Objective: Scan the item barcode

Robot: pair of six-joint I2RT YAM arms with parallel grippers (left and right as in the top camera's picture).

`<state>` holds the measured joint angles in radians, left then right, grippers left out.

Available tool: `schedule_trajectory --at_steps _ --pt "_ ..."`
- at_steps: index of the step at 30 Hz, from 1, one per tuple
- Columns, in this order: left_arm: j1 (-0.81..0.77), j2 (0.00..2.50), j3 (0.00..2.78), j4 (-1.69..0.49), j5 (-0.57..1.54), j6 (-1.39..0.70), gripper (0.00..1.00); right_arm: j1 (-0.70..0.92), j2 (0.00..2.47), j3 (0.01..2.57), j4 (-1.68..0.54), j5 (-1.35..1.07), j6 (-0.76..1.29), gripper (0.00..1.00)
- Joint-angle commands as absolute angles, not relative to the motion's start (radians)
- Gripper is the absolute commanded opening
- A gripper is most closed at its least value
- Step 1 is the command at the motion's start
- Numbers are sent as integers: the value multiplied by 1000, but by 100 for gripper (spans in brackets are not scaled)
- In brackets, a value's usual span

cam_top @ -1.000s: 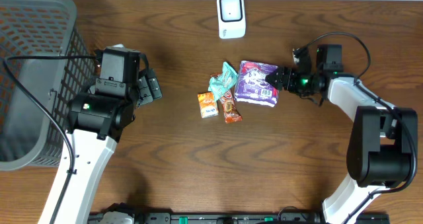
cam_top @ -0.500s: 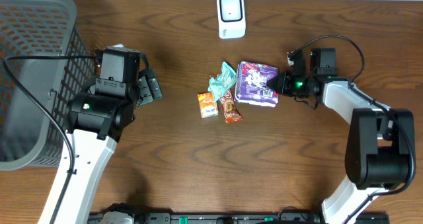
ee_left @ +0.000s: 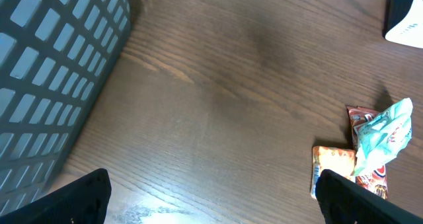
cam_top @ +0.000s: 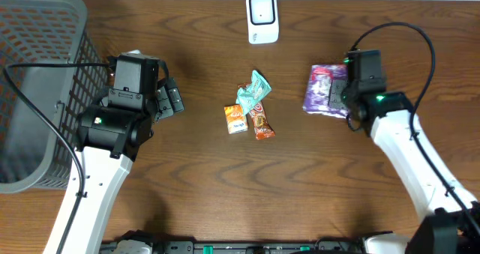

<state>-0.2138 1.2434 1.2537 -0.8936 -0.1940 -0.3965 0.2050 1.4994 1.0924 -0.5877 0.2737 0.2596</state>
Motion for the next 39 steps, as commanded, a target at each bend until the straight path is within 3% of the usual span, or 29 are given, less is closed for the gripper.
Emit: schedule_trajectory --at_steps 1,5,13,18,24,28,31,35,39 --pt "-212 1235 1261 -897 -214 -405 98 271 1507 1105 -616 684 258 1" --pt "-212 1235 1261 -897 -214 -405 98 309 1567 1105 -626 841 248 1" --pt "-212 1235 1261 -897 -214 -405 98 382 1709 1105 -614 806 223 2" --pt "-212 1235 1261 -897 -214 -405 98 451 1726 1106 -529 647 223 25" --pt "-212 1235 1261 -897 -214 -405 98 490 1726 1165 -455 410 224 36" --pt "-212 1235 1261 -897 -214 -405 98 483 1723 1267 -511 334 224 54" --pt "-212 1235 1261 -897 -214 -405 98 463 1723 1349 -585 336 223 63" --pt "-212 1235 1261 -897 -214 -406 98 406 1723 1408 -661 333 217 84" --pt "-212 1235 1261 -897 -214 -405 98 296 1728 1406 -722 224 206 94"
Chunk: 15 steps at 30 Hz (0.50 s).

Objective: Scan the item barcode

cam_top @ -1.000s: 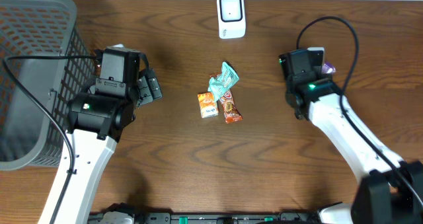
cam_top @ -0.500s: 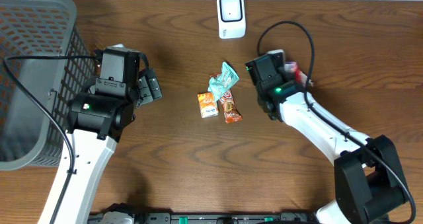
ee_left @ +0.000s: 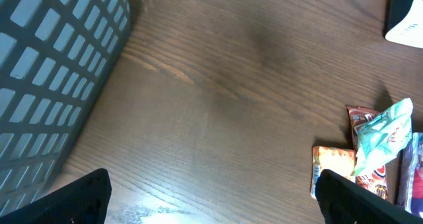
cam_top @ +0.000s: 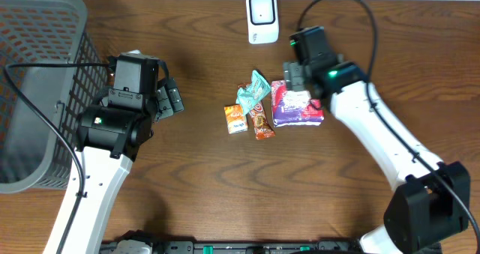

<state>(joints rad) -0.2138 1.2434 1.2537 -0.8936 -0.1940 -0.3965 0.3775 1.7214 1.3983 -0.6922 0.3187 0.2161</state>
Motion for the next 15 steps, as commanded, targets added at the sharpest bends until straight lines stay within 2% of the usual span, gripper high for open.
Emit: schedule_trajectory --at_steps 1,3,6,13,15 --pt "-212 1235 1261 -897 -214 -405 98 262 1731 1404 -735 139 188 96" --pt "-212 1235 1261 -897 -214 -405 98 195 1744 1403 -757 -70 122 99" --pt "-212 1235 1261 -897 -214 -405 98 113 1774 1394 -784 -335 49 99" --pt "-212 1235 1261 -897 -214 -405 98 61 1878 1377 -797 -437 64 99" --pt "-212 1235 1261 -897 -214 -405 98 67 1918 1377 -791 -455 76 95"
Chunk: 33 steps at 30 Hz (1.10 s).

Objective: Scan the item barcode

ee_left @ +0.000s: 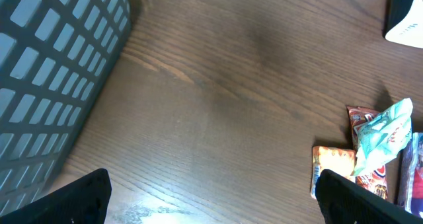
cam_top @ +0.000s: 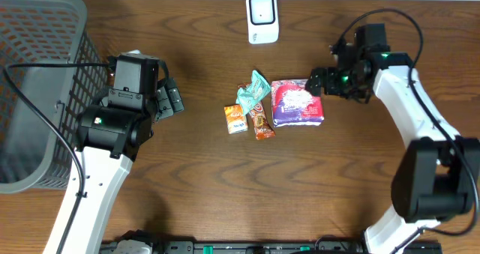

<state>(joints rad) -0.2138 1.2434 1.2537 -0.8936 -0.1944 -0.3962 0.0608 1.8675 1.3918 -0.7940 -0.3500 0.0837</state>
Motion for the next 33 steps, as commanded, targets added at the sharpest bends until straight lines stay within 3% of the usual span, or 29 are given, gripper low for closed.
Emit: schedule_trajectory --at_steps 1,5,14,23,33 --pt "-212 1235 1261 -897 -214 -405 98 71 1940 1377 -786 -455 89 91" --pt "-212 1235 1261 -897 -214 -405 98 76 2037 1377 -770 -455 147 77" --pt "-212 1235 1261 -897 -214 -405 98 76 2123 1388 -759 -519 171 1" --pt "-212 1235 1260 -897 -214 -405 98 75 1992 1529 -723 -517 341 1" --pt "-212 1235 1261 -897 -214 -405 98 92 1942 1567 -372 -477 522 1"
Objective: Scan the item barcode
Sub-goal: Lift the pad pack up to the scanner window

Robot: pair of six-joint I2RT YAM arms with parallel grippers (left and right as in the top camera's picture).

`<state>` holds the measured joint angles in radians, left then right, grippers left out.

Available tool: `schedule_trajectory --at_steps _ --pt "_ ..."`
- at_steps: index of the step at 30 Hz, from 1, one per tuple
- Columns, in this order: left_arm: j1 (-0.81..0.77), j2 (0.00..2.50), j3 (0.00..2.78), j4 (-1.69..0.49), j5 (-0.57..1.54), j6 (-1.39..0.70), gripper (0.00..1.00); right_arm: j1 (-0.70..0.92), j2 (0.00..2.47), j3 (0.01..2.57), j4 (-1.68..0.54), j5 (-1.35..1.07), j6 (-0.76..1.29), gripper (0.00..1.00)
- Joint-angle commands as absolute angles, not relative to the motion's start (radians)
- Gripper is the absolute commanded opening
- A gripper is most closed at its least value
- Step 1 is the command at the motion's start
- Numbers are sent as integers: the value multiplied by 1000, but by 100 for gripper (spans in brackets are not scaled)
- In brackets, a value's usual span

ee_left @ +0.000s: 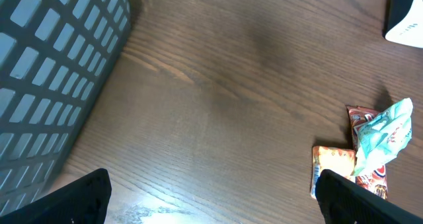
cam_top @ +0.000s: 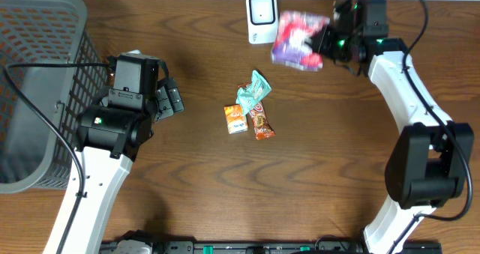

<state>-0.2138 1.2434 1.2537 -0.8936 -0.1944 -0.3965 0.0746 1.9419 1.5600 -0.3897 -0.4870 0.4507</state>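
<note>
Held off the table just right of the white barcode scanner (cam_top: 262, 18) is a purple and pink snack packet (cam_top: 298, 39), with my right gripper (cam_top: 328, 43) shut on its right edge. The packet's pink face shows in the overhead view. The scanner's corner (ee_left: 406, 16) shows at the top right of the left wrist view. My left gripper (cam_top: 171, 98) stands open beside the basket; its black fingertips (ee_left: 82, 196) are wide apart with only bare wood between them.
A teal wrapper (cam_top: 255, 89), an orange packet (cam_top: 235, 119) and a brown bar (cam_top: 261, 124) lie together mid-table, also at the right of the left wrist view as a small pile (ee_left: 370, 148). A grey mesh basket (cam_top: 37, 82) fills the left side.
The purple packet lay on the table right of the small snacks, with my right gripper at its right edge. Now the gripper holds it up beside the scanner. The left arm has not moved.
The purple packet first lay at the right of the table under my right gripper. Then it lay next to the small snacks, the gripper over its far edge, then at its right side. Now it is held beside the scanner.
</note>
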Motion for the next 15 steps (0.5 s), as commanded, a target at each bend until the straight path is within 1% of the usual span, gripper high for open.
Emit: schedule_trajectory --at_steps 1,7,9,15 --pt "-212 1235 1261 -897 -214 -405 98 99 1946 1567 -344 -467 541 1" --pt "-212 1235 1261 -897 -214 -405 98 166 1988 1567 -138 -439 614 1" --pt "-212 1235 1261 -897 -214 -405 98 198 2003 1567 -78 -375 614 1" --pt "-212 1235 1261 -897 -214 -405 98 294 2057 1567 104 -72 614 1"
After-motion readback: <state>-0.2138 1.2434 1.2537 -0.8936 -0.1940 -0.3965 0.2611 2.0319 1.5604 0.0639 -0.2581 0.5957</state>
